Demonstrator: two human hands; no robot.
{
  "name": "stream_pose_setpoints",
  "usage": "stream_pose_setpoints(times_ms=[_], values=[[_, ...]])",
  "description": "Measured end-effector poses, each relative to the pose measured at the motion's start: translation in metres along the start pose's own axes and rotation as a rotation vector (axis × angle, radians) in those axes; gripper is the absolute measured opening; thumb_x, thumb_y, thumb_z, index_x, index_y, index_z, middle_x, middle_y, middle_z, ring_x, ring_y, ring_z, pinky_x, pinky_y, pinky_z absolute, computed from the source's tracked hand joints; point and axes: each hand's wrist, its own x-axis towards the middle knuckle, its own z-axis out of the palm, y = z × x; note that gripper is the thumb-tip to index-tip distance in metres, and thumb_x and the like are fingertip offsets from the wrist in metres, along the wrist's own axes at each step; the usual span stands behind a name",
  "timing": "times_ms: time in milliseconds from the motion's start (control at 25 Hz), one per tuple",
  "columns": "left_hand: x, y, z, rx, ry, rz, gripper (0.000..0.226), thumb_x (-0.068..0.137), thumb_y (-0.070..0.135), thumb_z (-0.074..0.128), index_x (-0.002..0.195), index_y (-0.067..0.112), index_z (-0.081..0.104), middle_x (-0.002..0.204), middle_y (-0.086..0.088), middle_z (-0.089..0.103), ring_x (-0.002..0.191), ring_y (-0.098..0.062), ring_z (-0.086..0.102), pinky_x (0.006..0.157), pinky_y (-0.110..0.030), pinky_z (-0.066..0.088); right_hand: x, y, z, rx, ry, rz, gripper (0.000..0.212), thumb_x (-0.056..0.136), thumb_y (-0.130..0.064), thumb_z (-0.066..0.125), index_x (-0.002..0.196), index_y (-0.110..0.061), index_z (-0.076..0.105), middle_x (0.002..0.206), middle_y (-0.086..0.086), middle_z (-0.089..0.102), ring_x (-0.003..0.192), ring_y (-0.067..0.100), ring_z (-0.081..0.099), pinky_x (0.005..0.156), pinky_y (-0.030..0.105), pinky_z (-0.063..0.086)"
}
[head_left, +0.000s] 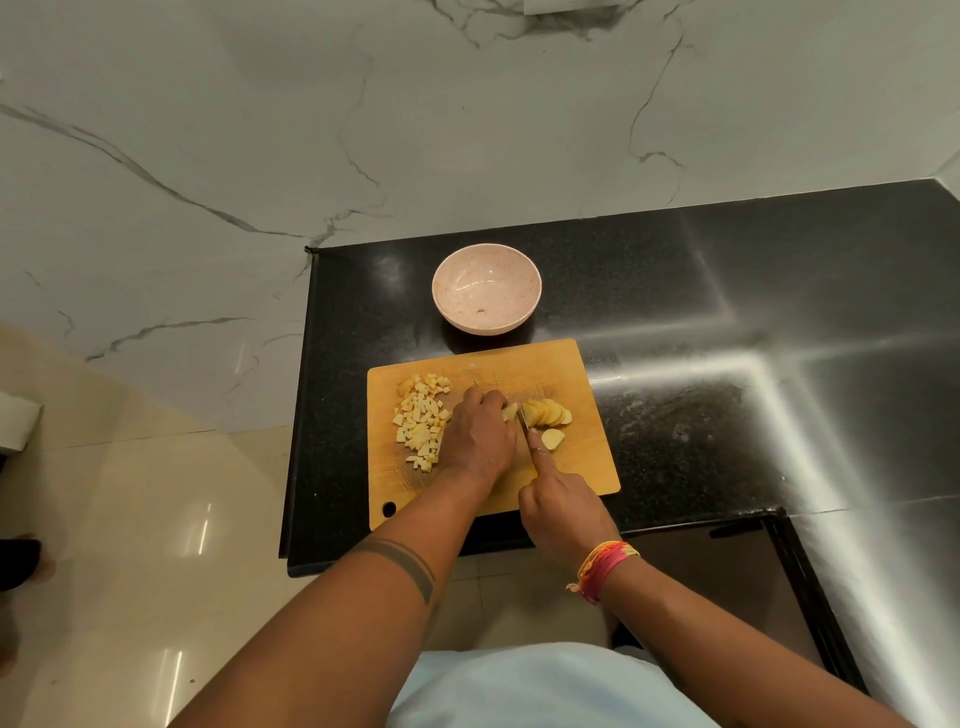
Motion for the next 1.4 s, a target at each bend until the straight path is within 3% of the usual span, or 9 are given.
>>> stream_pose_setpoints(times_ms=[160, 440, 640, 880, 1160, 1400], values=[[0.0, -0.002, -0.005, 0.052, -0.037, 0.08, 0.036, 0.1, 0.029, 0.056, 0.136, 0.022, 0.057, 0.134, -0.004, 0.049, 0.121, -0.024, 0.051, 0.098, -0.038, 0.049, 0.002, 0.001, 0.0, -0.003, 0.009, -0.01, 0.078, 0.096, -0.024, 0.039, 0.163, -0.032, 0.001, 0.074, 0.005, 0.064, 0.062, 0.024, 0.058, 0.057, 0.041, 0.046], [-0.001, -0.003, -0.002, 0.087, 0.019, 0.102, 0.041, 0.099, 0.042, 0.06, 0.135, 0.021, 0.057, 0.13, -0.003, 0.052, 0.118, -0.023, 0.051, 0.099, -0.037, 0.049, -0.001, 0.002, -0.001, -0.075, 0.098, -0.06, 0.077, 0.098, -0.022, 0.04, 0.163, -0.028, 0.0, 0.072, 0.005, 0.063, 0.057, 0.024, 0.055, 0.052, 0.037, 0.04], [-0.001, -0.003, -0.003, 0.061, 0.004, 0.1, 0.037, 0.101, 0.032, 0.058, 0.136, 0.02, 0.057, 0.132, -0.004, 0.051, 0.12, -0.023, 0.05, 0.1, -0.036, 0.046, 0.001, 0.002, 0.003, -0.08, 0.04, -0.033, 0.079, 0.096, -0.025, 0.039, 0.163, -0.032, -0.003, 0.075, 0.007, 0.064, 0.062, 0.026, 0.058, 0.059, 0.043, 0.05], [0.0, -0.009, -0.006, 0.017, -0.021, 0.09, 0.036, 0.103, 0.018, 0.053, 0.138, 0.017, 0.058, 0.134, -0.003, 0.049, 0.124, -0.022, 0.047, 0.102, -0.034, 0.044, 0.0, 0.0, 0.003, -0.042, 0.012, -0.016, 0.08, 0.096, -0.023, 0.041, 0.163, -0.032, -0.002, 0.073, 0.007, 0.063, 0.061, 0.026, 0.057, 0.056, 0.039, 0.044], [0.001, -0.013, -0.009, 0.075, 0.044, 0.089, 0.033, 0.1, 0.029, 0.061, 0.132, 0.023, 0.062, 0.129, -0.001, 0.058, 0.121, -0.024, 0.049, 0.103, -0.037, 0.041, 0.0, -0.003, 0.003, -0.096, 0.032, -0.028, 0.078, 0.096, -0.023, 0.04, 0.162, -0.032, 0.0, 0.073, 0.006, 0.062, 0.059, 0.025, 0.056, 0.055, 0.037, 0.04], [0.002, -0.012, -0.007, 0.052, 0.052, 0.065, 0.03, 0.099, 0.025, 0.06, 0.128, 0.02, 0.067, 0.124, -0.003, 0.061, 0.119, -0.025, 0.049, 0.1, -0.038, 0.045, 0.004, -0.01, 0.0, -0.178, 0.057, -0.076, 0.076, 0.098, -0.024, 0.04, 0.162, -0.034, 0.001, 0.072, 0.003, 0.058, 0.056, 0.021, 0.049, 0.056, 0.036, 0.037]])
